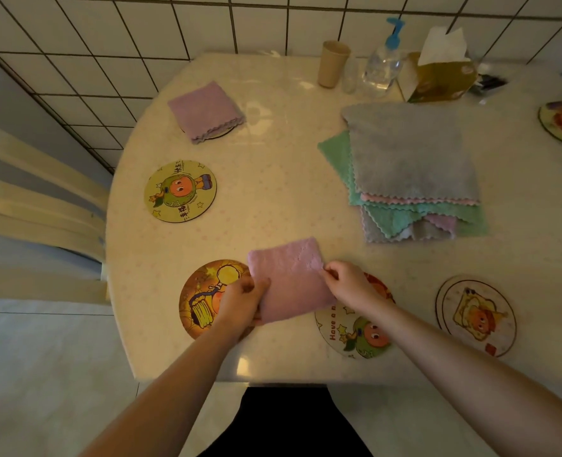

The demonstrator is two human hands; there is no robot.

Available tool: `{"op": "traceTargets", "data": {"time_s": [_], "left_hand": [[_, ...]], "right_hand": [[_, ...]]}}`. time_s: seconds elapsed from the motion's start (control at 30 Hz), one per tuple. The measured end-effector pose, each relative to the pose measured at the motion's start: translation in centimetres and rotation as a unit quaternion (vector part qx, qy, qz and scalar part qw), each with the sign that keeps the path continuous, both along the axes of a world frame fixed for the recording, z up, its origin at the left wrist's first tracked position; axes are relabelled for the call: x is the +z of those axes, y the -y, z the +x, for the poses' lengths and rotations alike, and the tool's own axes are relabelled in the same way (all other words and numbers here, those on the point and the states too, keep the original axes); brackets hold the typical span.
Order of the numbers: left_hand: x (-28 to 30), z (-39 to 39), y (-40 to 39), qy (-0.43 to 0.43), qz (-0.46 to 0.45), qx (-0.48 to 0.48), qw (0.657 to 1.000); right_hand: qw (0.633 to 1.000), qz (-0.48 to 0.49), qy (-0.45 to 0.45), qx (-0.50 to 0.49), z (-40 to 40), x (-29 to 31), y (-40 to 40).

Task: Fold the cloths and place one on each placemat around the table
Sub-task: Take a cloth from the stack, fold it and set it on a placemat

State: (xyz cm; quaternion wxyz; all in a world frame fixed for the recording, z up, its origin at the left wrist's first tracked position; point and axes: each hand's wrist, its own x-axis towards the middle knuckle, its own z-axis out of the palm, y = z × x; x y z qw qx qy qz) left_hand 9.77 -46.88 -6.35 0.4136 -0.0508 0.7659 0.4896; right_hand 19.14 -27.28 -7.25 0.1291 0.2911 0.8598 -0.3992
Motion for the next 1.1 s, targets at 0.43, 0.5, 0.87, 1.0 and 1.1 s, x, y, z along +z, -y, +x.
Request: {"op": "traceTargets", "data": {"time_s": [0.43,0.5,0.87,1.0,1.1], "left_hand": [[-0.8,0.4,0.3,-0.137,-0.145,-0.039,0.979],[-0.7,0.6,0.4,-0.189,-0.2,-0.05,0.96],[-0.6,0.0,-2.6,-0.039,-0.19,0.011,0.981],[0.2,-0.6,-3.2,0.077,-0.063,0.108,0.989],[1.9,-1.3,-3.2,0.12,0.043,0.092,0.988]], "right_hand": [[0.98,0.19,0.043,0.037,-1.0,-0.9,1.5],[0.976,0.203,0.066,0.033,-1.3,-0.8,1.8],[0.989,0.13,0.072,0.001,-2.4,-0.4,0.8],[0.993,0.059,0.104,0.007,-3.3,0.5,-0.4],[0.993,-0.021,0.119,-0.007,-4.3,1.4,-1.4]]}}
